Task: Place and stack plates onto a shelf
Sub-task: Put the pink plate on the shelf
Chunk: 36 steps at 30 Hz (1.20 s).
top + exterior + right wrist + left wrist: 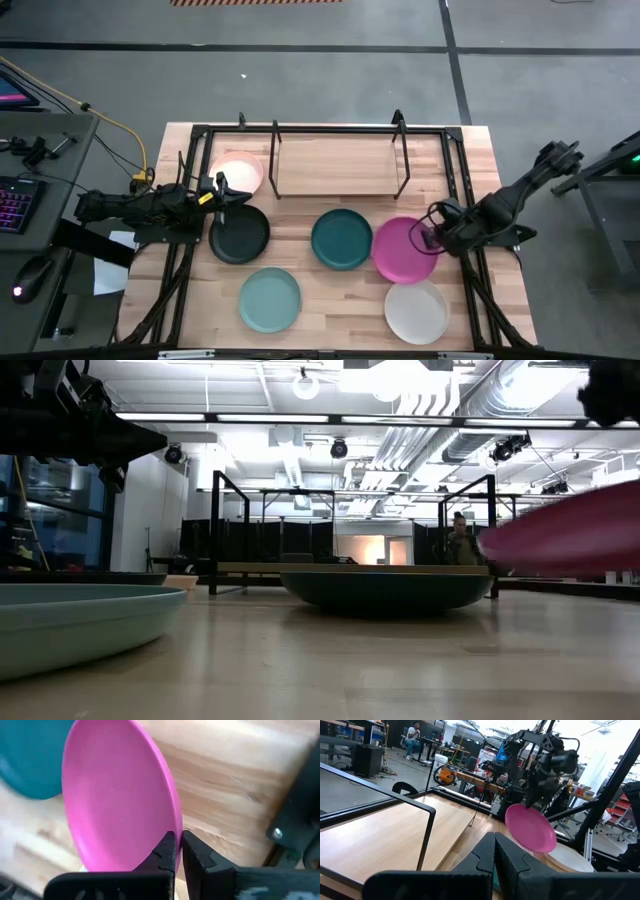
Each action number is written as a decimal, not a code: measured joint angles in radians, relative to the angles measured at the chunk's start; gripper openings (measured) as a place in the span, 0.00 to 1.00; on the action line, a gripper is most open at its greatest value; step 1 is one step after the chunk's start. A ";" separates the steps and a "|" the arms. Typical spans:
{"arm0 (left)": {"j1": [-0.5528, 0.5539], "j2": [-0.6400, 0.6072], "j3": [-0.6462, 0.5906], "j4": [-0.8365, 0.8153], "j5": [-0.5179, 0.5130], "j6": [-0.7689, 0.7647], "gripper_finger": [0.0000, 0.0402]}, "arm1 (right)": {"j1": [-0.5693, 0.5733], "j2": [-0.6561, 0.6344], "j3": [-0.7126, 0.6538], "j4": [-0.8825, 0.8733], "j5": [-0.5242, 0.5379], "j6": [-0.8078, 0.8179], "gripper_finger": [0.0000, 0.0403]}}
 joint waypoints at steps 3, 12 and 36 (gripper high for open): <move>0.000 0.000 0.000 0.000 0.000 0.000 0.00 | 0.000 -0.007 0.025 0.009 0.000 -0.088 0.00; 0.000 0.000 0.000 0.000 0.000 0.000 0.00 | -0.014 0.000 -0.055 0.353 -0.007 -0.314 0.00; 0.000 0.000 0.000 0.000 0.000 0.000 0.00 | -0.361 0.333 -0.218 0.815 0.696 0.357 0.00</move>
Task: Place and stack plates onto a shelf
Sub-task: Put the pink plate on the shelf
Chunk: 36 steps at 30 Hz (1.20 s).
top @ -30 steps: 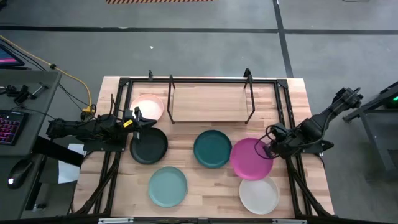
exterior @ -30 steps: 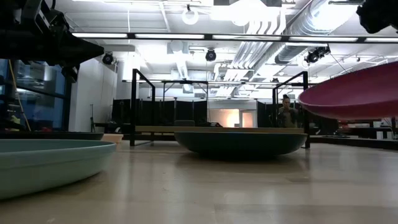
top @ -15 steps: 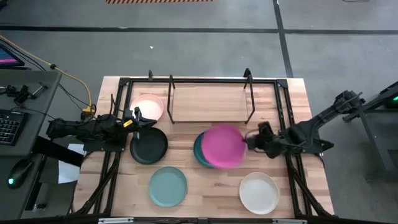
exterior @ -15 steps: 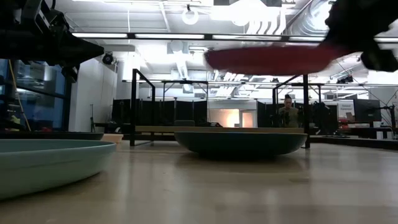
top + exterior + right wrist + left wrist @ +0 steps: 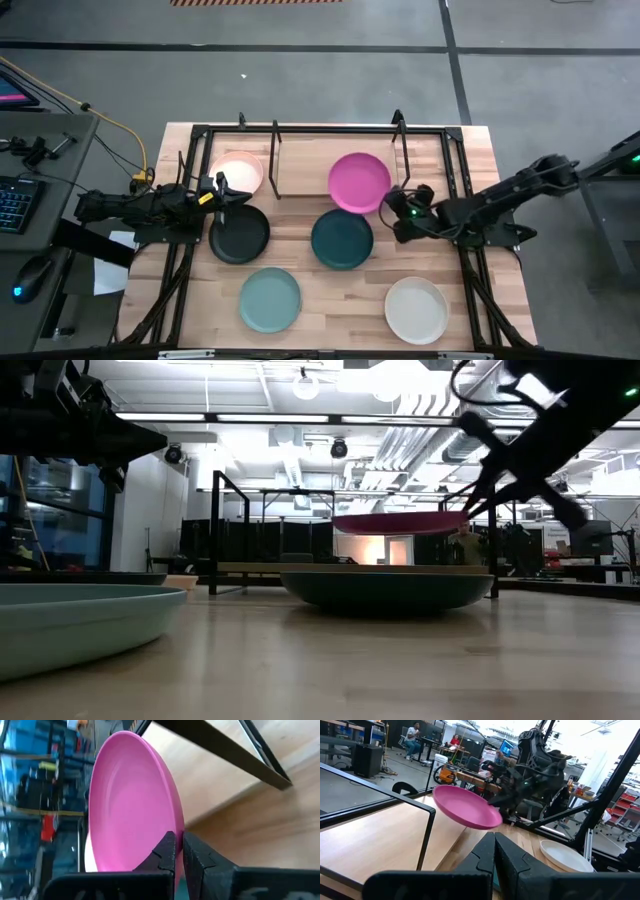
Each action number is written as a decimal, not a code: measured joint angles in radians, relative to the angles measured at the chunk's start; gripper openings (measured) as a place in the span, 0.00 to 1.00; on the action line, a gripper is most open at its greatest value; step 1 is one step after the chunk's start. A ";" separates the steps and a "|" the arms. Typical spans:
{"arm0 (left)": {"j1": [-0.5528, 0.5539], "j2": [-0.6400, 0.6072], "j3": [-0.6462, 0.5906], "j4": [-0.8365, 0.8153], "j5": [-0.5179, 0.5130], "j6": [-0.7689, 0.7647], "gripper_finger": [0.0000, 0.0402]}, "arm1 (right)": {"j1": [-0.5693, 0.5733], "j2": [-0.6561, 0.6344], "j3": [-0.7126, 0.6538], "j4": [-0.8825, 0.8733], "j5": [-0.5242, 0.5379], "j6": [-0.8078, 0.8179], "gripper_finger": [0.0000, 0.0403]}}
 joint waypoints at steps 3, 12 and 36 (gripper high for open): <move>0.000 0.000 0.000 0.000 0.000 0.000 0.00 | -0.061 0.030 0.000 0.020 -0.006 -0.006 0.00; 0.000 0.000 0.000 0.000 0.000 0.000 0.00 | -0.181 0.045 0.000 0.015 -0.046 -0.032 0.00; 0.000 0.000 0.000 0.000 0.000 0.000 0.00 | -0.279 0.045 0.000 0.002 -0.222 -0.081 0.16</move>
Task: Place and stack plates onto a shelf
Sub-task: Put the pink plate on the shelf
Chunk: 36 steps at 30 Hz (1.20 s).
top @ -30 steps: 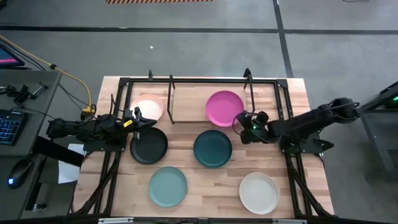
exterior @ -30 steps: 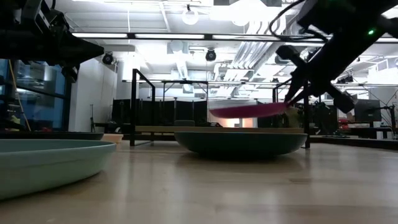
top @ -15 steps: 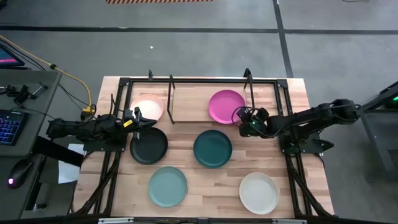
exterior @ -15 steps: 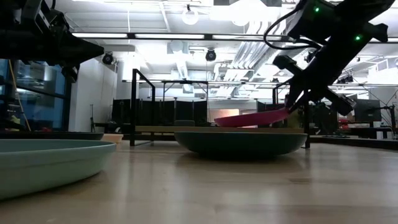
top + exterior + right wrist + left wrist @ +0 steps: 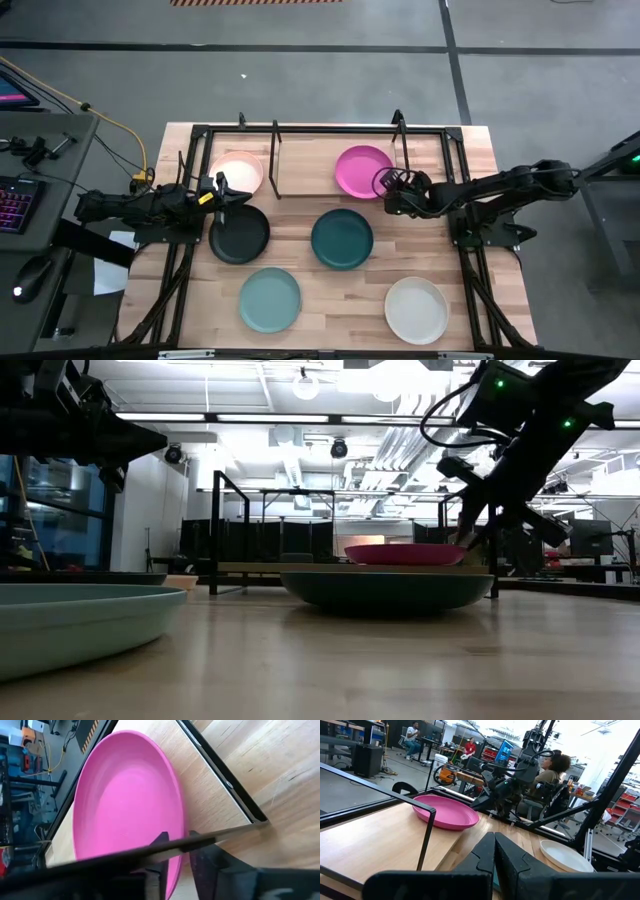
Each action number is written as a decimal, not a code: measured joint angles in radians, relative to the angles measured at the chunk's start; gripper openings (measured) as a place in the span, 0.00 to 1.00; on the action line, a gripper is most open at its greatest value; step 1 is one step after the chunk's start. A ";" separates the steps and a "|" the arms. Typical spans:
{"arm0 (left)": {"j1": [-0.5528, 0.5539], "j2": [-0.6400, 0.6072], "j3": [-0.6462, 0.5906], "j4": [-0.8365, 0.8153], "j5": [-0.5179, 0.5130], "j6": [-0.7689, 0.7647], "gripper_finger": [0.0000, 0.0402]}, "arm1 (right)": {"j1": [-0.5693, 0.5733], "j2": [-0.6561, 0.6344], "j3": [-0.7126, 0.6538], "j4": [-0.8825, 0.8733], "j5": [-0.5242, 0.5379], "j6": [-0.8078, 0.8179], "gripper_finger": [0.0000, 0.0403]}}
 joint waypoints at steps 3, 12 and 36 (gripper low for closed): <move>0.000 0.000 0.000 0.000 0.000 0.000 0.00 | 0.000 -0.006 0.000 -0.001 0.001 -0.025 0.22; 0.000 0.000 0.000 0.000 0.000 0.000 0.00 | 0.022 -0.082 0.001 -0.015 -0.013 -0.170 0.33; 0.000 0.000 0.000 0.000 0.000 0.000 0.00 | 0.211 -0.070 0.102 0.362 -0.188 -0.886 0.12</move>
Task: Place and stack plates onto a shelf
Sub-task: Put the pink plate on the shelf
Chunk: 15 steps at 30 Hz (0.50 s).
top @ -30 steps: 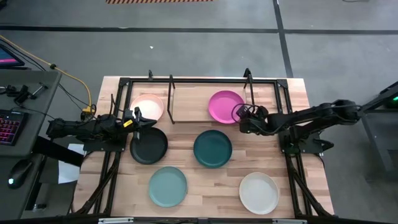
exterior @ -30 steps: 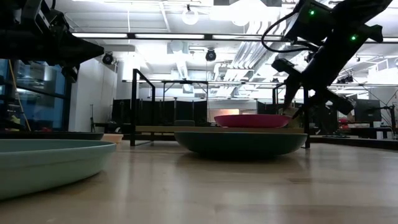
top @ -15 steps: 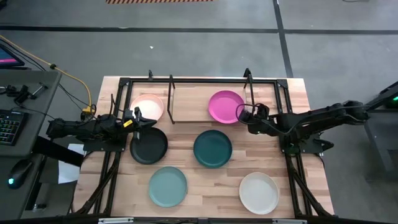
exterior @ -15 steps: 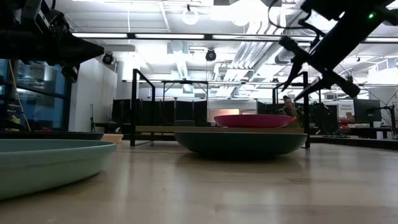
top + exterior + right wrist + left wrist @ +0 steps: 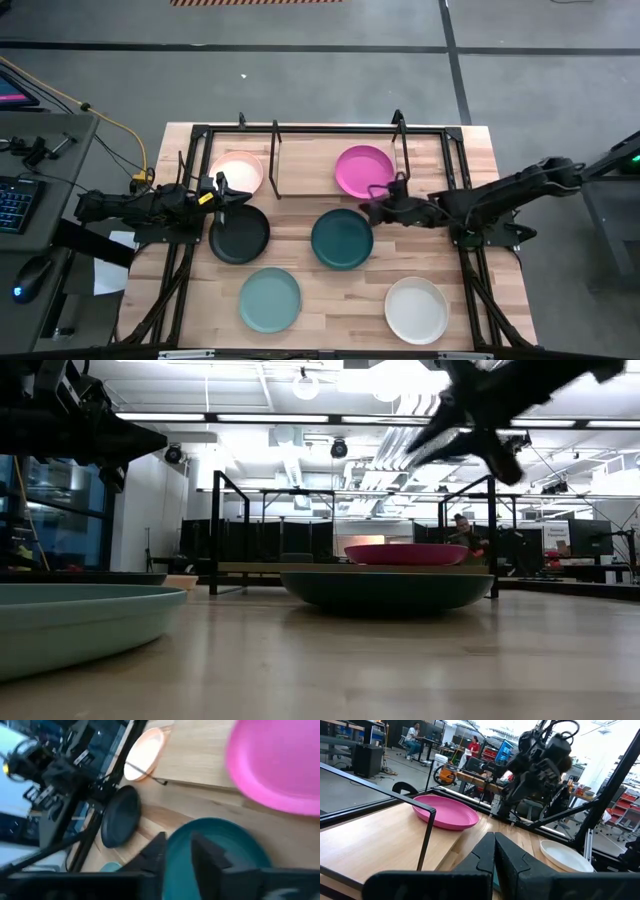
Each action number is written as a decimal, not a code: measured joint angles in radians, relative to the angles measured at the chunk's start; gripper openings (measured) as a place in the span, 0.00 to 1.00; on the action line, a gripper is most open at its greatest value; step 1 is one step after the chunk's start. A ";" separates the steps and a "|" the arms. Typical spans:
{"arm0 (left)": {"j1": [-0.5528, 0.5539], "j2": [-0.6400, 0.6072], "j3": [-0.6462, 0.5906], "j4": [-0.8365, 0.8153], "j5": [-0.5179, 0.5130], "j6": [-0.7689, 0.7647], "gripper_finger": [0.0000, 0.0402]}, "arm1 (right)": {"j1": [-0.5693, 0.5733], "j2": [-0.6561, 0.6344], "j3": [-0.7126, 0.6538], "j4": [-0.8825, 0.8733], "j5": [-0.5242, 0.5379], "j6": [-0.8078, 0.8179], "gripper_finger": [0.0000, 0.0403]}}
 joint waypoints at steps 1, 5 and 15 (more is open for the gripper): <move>0.000 0.000 0.000 0.000 0.000 0.000 0.00 | 0.000 0.034 0.034 -0.005 -0.001 -0.019 0.06; 0.000 0.000 0.000 0.000 0.000 0.000 0.00 | -0.018 0.190 0.194 -0.120 0.005 -0.051 0.03; 0.000 0.000 0.000 0.000 0.000 0.000 0.00 | -0.123 0.541 0.470 -0.407 -0.027 -0.097 0.00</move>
